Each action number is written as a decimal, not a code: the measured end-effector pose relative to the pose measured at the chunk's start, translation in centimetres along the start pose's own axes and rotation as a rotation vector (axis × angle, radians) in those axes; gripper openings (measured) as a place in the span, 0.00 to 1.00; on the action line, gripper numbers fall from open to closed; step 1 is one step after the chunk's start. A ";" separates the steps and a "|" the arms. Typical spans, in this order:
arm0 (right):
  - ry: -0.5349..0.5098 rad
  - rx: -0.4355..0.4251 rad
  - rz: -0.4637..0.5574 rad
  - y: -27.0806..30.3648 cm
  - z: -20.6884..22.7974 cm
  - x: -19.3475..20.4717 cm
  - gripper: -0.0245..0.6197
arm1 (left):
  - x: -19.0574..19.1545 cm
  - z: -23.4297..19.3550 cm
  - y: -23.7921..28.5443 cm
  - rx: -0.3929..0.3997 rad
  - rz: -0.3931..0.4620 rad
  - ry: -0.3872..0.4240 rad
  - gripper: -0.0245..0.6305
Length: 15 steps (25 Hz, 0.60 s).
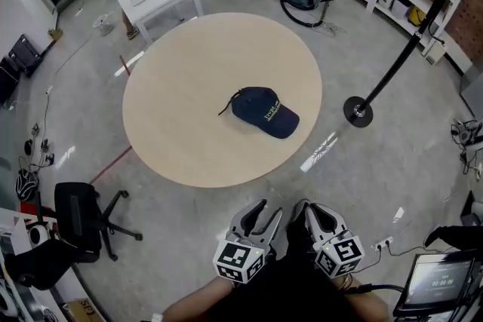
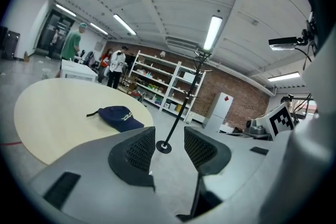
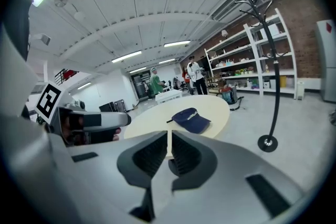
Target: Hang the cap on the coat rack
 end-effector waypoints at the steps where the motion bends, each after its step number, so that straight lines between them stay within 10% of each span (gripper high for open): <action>1: 0.006 -0.007 -0.001 0.4 0.3 0.0 0.05 | 0.0 -0.2 0.3 -0.003 -0.001 0.000 0.31; 15: 0.013 -0.093 -0.018 7.9 8.0 -5.3 0.05 | -4.3 -2.7 7.5 -0.141 0.035 -0.002 0.31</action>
Point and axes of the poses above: the fingertips, and each gripper's own axes: y forward along the fingers, z to its right, x out of its underside, the point moved 8 cm from there along -y, backward along the fingers, and after that the axes turned 4 degrees about -x, right-handed, at the moved point
